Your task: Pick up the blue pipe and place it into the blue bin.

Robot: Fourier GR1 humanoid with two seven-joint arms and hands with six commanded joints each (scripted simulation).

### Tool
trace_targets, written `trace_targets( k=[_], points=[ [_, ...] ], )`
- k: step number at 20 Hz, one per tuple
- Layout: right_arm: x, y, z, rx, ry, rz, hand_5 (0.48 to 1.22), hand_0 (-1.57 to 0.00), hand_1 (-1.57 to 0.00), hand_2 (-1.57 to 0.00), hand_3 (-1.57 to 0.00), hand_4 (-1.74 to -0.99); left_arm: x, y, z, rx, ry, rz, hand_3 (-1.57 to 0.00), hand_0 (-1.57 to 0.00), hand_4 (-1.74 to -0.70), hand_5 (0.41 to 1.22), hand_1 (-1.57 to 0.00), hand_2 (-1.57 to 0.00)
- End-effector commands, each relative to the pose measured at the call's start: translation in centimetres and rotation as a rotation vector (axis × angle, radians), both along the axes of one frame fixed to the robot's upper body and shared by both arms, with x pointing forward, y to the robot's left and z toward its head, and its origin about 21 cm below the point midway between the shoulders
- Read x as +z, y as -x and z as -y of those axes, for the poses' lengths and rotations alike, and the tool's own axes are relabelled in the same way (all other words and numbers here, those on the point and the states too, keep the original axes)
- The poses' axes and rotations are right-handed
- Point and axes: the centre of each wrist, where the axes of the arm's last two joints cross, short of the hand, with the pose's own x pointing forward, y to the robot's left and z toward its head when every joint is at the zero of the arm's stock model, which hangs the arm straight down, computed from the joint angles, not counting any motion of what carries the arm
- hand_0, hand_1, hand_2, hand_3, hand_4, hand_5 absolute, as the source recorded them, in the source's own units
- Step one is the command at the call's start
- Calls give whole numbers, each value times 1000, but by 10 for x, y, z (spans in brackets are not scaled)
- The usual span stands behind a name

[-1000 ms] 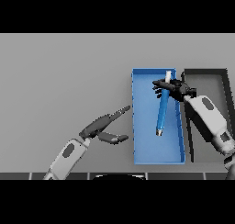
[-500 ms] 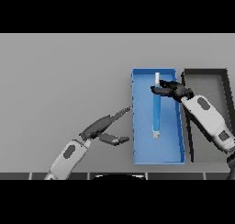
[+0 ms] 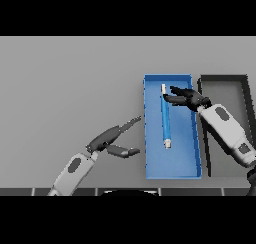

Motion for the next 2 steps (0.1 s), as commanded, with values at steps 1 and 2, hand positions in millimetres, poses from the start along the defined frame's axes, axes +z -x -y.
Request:
trace_targets(
  k=[1, 2],
  points=[
    [1, 1, -1, 12, 9, 0, 791, -212, -100, -24, -5, -1152, -1, 1, 1, -1, 1, 5, 1, 1, -885, 480, 1, 1],
    [2, 1, -1, 14, 15, -1, 798, -212, -100, -24, -5, -1152, -2, 2, 2, -2, 1, 7, 1, 1, -885, 480, 1, 1]
  ],
)
